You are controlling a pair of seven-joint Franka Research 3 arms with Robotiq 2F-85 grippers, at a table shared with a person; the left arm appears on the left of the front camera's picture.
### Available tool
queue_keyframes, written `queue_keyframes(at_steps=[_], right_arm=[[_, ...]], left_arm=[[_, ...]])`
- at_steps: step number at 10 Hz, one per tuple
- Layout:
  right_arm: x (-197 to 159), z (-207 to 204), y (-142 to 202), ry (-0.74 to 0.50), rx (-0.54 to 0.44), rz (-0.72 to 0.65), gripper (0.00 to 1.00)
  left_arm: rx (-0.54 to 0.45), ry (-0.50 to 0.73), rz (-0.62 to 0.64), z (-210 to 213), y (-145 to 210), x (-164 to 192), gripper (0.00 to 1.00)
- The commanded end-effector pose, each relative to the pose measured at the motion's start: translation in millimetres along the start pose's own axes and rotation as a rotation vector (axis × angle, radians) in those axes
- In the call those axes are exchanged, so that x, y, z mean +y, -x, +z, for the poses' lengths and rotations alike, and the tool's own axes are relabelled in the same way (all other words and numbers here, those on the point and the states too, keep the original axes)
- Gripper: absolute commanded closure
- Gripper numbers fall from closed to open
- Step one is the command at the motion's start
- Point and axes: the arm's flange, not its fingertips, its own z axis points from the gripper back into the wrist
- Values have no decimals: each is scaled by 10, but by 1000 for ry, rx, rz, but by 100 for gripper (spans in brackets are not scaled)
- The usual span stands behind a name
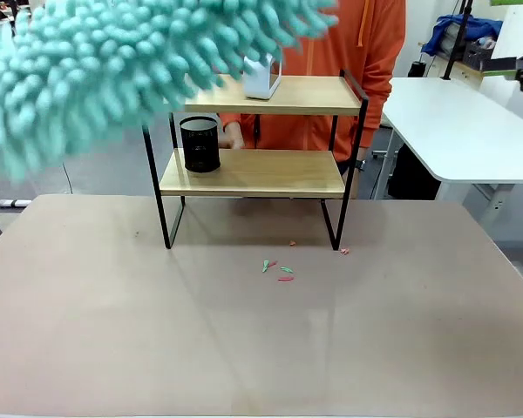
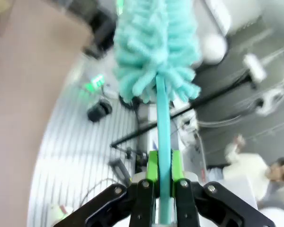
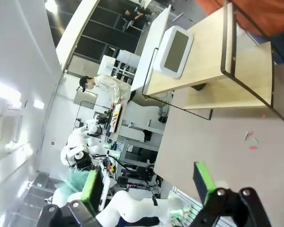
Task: Clean the shelf.
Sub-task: Hand the Duster back to the human.
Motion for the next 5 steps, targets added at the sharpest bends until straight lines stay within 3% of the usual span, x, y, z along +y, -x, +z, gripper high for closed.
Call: queue_keyframes(at_steps=[1, 2, 3, 5], right_arm=[[-119, 207, -55, 6, -9, -11, 0], [0, 0, 0, 0, 0, 0, 0], [-63, 128, 8, 11, 36, -31, 0], [191, -336, -176, 23, 168, -7, 0]], left_arm=[[-110, -41, 3, 87, 10, -72, 88], [-110, -41, 3, 87, 10, -72, 88], [5, 1, 4, 17, -12, 50, 88], [249, 125, -15, -273, -300, 195, 88]])
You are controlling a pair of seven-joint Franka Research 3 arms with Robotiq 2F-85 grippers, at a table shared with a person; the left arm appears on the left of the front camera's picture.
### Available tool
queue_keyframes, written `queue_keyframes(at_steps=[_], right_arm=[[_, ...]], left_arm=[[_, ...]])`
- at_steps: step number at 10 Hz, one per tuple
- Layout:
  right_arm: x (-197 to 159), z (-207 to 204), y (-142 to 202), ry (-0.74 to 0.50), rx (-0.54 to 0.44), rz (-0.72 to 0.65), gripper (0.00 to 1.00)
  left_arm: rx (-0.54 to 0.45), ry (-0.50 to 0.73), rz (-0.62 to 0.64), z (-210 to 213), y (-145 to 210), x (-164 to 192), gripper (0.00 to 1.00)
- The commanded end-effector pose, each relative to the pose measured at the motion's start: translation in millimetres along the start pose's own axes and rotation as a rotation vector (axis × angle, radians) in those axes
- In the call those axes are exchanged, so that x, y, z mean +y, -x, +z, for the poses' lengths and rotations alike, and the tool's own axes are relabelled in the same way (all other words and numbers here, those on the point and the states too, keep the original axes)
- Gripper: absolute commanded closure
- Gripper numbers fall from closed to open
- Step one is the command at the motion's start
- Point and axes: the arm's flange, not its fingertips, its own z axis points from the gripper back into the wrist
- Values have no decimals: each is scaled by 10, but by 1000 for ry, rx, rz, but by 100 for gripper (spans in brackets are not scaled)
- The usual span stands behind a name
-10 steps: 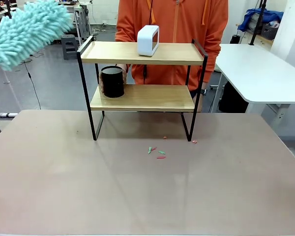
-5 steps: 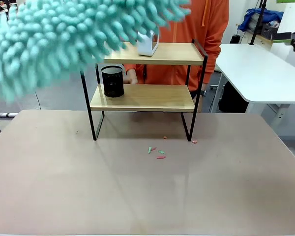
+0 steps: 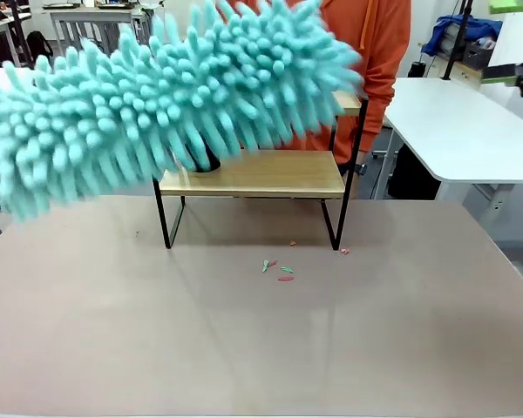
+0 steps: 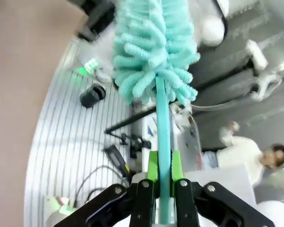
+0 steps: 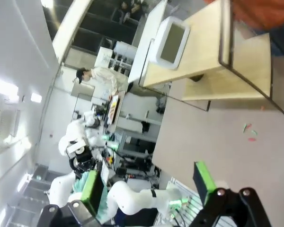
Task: Clean the shelf.
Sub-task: Hand the Duster back to the human.
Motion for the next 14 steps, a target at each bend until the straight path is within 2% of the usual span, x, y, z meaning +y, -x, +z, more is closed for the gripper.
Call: queue_keyframes(at_steps=[1, 2, 4, 6, 7, 8, 11, 14], right_arm=[[321, -451, -234, 7, 170, 2, 0], [455, -731, -210, 4, 247, 14, 0], [619, -1215, 102, 5, 522, 22, 0], [699, -1438, 513, 32, 724, 28, 0], [686, -1466, 678, 75, 787, 67, 0], [657, -1486, 773, 69, 842, 68, 0], [652, -1506, 954, 12, 929, 62, 0], [625, -1558, 1016, 13, 939, 72, 0]], left_arm=[[182, 78, -15, -109, -305, 128, 88], [222, 71, 6, -133, -432, 216, 88], [268, 95, 34, -229, -654, 358, 88], [261, 96, 54, -228, -782, 507, 88], [259, 113, 64, -229, -833, 592, 88], [255, 118, 61, -249, -871, 636, 88], [244, 117, 71, -337, -938, 704, 88], [193, 159, 21, -350, -980, 687, 88]])
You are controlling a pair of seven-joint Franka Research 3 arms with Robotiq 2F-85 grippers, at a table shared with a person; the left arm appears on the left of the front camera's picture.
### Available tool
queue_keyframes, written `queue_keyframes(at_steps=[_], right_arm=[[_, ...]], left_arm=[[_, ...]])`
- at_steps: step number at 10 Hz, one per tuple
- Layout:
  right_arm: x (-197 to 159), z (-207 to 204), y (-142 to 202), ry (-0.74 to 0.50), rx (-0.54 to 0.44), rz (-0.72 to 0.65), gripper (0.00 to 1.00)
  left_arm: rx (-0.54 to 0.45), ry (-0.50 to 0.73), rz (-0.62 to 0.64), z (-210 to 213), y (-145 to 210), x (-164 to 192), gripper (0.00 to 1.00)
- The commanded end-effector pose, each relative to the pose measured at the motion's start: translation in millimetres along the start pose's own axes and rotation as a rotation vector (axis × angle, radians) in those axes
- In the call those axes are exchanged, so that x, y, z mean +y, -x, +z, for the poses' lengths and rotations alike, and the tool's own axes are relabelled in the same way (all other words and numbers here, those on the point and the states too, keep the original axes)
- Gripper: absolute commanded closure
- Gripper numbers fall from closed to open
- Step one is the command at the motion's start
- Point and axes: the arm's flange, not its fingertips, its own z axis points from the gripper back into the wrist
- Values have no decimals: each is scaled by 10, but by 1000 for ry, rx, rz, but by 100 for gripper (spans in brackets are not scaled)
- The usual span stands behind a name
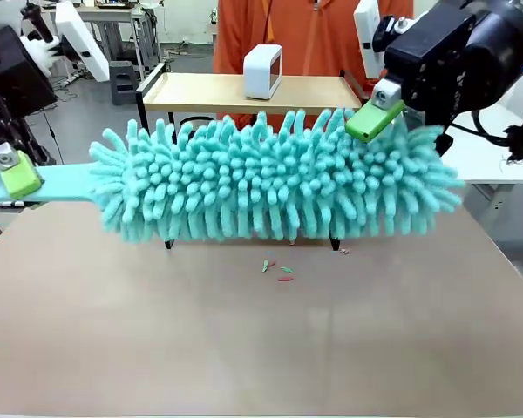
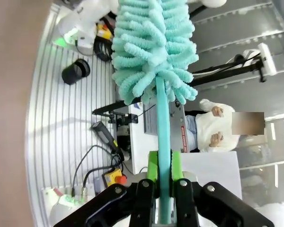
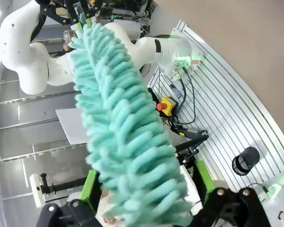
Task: Clean the shelf.
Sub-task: Hand the Duster back to the human.
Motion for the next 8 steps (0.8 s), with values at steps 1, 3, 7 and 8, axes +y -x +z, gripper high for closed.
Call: queue_keyframes(at_steps=[1, 3, 7, 8], right_arm=[[-35, -52, 10, -9, 13, 29, 0], [-14, -16, 31, -23, -3, 48, 0], [-18, -15, 57, -18, 39, 70, 100], [-20, -14, 63, -21, 40, 72, 65]], left_arm=[[-31, 20, -56, -5, -42, -29, 88], [-22, 24, -33, -13, -47, 23, 88], [-32, 13, -30, -11, -73, 47, 88], [-30, 10, -30, -21, -77, 49, 88]])
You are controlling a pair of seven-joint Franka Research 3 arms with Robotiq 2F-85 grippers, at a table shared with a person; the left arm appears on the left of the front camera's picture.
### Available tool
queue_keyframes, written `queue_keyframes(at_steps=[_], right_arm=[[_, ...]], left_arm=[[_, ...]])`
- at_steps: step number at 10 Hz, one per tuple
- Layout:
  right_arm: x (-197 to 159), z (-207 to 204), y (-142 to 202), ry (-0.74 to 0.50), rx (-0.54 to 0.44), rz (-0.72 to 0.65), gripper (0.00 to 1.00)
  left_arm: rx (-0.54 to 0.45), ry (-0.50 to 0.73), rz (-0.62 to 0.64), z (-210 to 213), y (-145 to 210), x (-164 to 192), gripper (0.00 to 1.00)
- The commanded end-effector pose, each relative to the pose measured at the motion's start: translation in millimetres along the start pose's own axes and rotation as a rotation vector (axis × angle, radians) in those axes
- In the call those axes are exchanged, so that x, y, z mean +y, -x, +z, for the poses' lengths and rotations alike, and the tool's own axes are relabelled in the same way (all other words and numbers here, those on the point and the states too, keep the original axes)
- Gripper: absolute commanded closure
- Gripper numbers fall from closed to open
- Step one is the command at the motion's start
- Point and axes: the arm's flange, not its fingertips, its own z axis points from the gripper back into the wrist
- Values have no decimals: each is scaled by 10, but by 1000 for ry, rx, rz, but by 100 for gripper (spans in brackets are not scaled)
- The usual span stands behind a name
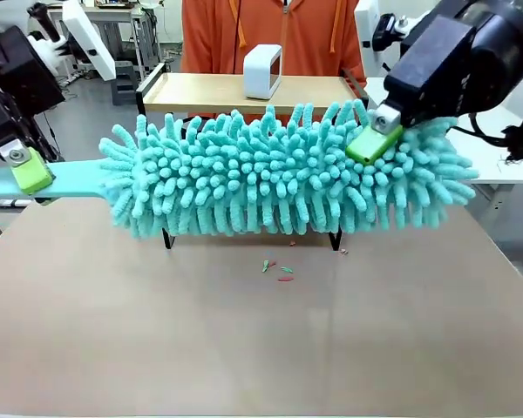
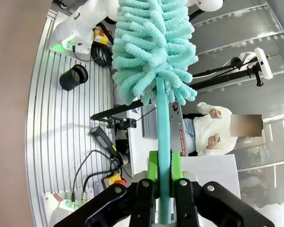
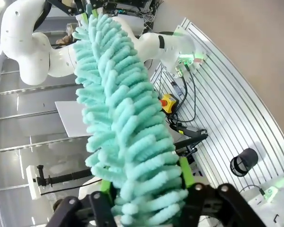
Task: Clean the shelf.
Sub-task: Hand the Duster back to the human.
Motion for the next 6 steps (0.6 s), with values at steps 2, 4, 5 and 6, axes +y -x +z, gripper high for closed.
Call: queue_keyframes(at_steps=[2, 4, 5, 6], right_arm=[[-33, -4, 35, -13, 11, 20, 100], [-35, -2, 35, -15, 13, 21, 100], [-38, -2, 32, -16, 13, 22, 100], [-44, 0, 32, -18, 13, 21, 100]], left_arm=[[-18, 4, -26, -20, -34, 9, 88], [-24, 1, -25, -25, -47, 6, 88], [-23, -2, -24, -29, -57, 4, 88], [-22, -9, -22, -36, -58, 7, 88]])
